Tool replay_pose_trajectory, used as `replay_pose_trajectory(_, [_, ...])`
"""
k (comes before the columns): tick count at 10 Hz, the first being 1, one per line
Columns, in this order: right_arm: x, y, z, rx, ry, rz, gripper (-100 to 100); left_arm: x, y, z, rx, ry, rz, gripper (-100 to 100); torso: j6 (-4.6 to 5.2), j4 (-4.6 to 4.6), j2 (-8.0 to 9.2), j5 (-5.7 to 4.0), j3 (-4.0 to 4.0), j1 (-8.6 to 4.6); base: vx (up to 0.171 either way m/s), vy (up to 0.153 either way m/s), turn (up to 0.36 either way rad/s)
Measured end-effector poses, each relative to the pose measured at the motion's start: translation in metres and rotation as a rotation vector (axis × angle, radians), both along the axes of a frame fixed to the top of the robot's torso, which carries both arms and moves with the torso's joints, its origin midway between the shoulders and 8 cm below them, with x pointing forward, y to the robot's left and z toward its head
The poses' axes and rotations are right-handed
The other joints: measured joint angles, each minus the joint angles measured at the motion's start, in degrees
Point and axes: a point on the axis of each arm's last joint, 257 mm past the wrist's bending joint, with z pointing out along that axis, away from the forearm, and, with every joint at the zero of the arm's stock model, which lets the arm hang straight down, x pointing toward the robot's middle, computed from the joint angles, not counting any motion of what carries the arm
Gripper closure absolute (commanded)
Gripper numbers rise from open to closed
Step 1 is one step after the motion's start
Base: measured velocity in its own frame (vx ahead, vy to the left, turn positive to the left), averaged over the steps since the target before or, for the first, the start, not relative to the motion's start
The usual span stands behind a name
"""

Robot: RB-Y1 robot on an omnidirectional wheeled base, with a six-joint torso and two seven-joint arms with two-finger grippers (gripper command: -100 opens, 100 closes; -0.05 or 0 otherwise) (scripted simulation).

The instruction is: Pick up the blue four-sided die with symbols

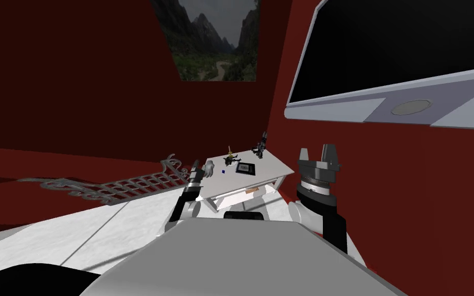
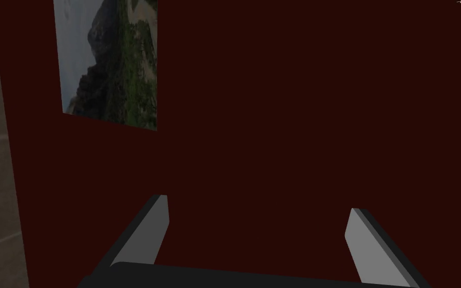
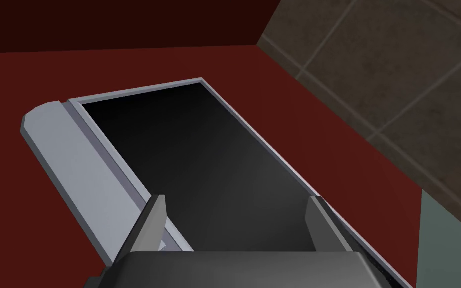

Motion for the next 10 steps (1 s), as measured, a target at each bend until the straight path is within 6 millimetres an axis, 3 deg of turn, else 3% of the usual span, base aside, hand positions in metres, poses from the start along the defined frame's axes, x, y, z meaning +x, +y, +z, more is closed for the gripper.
replay_pose_trajectory(4, [0.000,0.000,0.000,0.000,0.000,0.000,0,0.017,0.019,-0.039,-0.022,0.131,-0.005,-100,-0.01,-0.01,-0.09,-0.01,-0.05,-0.06,-0.035,0.035,-0.314])
replay_pose_trajectory(7, [0.000,0.000,0.000,0.000,0.000,0.000,0,0.026,0.043,-0.086,-0.043,0.264,0.005,-100,-0.01,-0.01,-0.05,0.00,-0.03,-0.03,-0.041,0.034,-0.251])
replay_pose_trajectory(10, [0.000,0.000,0.000,0.000,0.000,0.000,0,0.028,0.064,-0.118,-0.063,0.369,0.022,-100,-0.10,-0.02,-0.10,0.00,-0.05,-0.02,-0.033,0.028,-0.285])
